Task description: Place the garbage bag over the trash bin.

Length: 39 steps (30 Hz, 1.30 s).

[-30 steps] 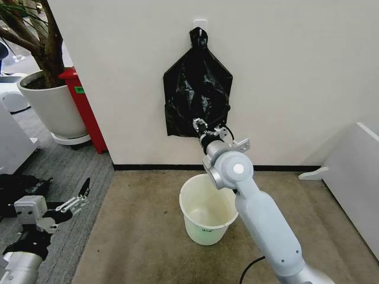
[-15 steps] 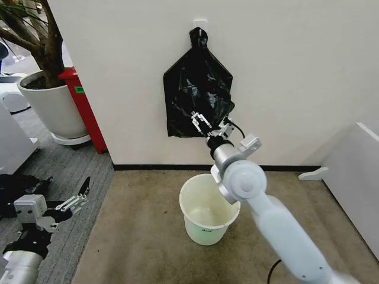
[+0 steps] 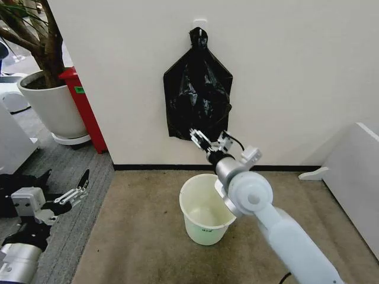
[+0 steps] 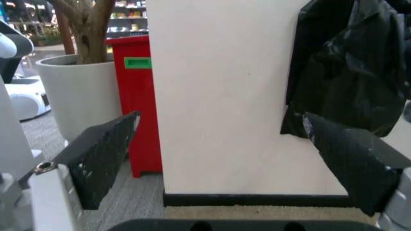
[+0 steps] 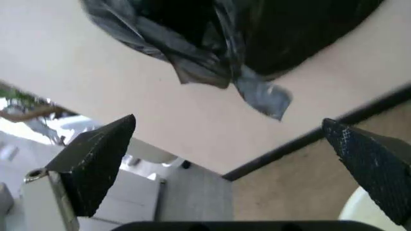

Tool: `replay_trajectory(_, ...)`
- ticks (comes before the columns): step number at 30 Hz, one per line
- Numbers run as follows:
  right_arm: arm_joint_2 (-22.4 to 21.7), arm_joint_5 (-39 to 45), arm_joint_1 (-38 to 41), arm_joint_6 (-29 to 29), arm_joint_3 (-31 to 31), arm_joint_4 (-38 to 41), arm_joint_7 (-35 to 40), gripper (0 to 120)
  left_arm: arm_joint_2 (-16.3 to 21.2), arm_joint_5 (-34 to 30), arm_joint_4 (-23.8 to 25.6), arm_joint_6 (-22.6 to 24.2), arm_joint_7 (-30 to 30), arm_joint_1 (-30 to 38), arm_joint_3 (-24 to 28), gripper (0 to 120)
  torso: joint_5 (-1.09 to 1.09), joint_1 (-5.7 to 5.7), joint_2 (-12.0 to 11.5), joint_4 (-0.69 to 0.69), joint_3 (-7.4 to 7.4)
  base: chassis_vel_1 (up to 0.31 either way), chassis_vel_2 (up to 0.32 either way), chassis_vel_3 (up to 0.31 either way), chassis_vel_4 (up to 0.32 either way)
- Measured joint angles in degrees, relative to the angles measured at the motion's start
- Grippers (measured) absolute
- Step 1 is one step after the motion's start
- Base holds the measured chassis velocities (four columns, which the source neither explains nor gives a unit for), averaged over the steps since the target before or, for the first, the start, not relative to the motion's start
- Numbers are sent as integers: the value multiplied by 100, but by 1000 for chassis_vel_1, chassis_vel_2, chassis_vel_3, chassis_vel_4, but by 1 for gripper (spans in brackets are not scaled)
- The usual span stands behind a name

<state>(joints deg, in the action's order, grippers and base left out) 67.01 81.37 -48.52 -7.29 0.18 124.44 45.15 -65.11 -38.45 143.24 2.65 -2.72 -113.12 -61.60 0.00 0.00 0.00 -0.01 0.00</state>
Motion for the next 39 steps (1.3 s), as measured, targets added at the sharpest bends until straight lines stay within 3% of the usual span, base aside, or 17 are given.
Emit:
replay_trajectory(5, -436, -1082, 56, -451, 113, 113, -806, 100, -1, -2, 0, 0, 1, 10, 0, 100, 1, 0, 0, -2, 0, 0, 0, 0, 0)
replay_trajectory(8, -699, -1704, 590, -812, 76, 8, -1185, 100, -2, -1, 0, 0, 1, 13, 0, 100, 0, 0, 0, -1, 0, 0, 0, 0, 0)
replay_trajectory(13, -938, -2961, 1583, -1392, -507, -391, -1594, 100, -4, -2, 0, 0, 1, 13, 0, 100, 0, 0, 0, 1, 0, 0, 0, 0, 0)
replay_trajectory(16, -985, -3757, 2446, -1923, -1156, -669, -1713, 100, -4, -2, 0, 0, 1, 13, 0, 100, -1, 0, 0, 2, 0, 0, 0, 0, 0)
replay_trajectory(22, -885, -4337, 3587, -2830, -1900, -1137, -1764, 100, -9, -1, 0, 0, 1, 18, 1, 100, -1, 0, 0, 3, 1, 0, 0, 0, 0)
replay_trajectory(27, -836, -4644, 3958, -3441, -2281, -1433, -1807, 100, -16, -1, 0, 0, 2, 32, 4, 100, -1, 0, 0, 1, 1, 0, 0, 0, 0)
replay_trajectory(39, -679, -4779, 4289, -3503, -2810, -2327, -1691, 69, -52, -24, 0, -19, 25, 132, 50, 100, 0, 0, 0, 1, 0, 0, 0, 0, 0)
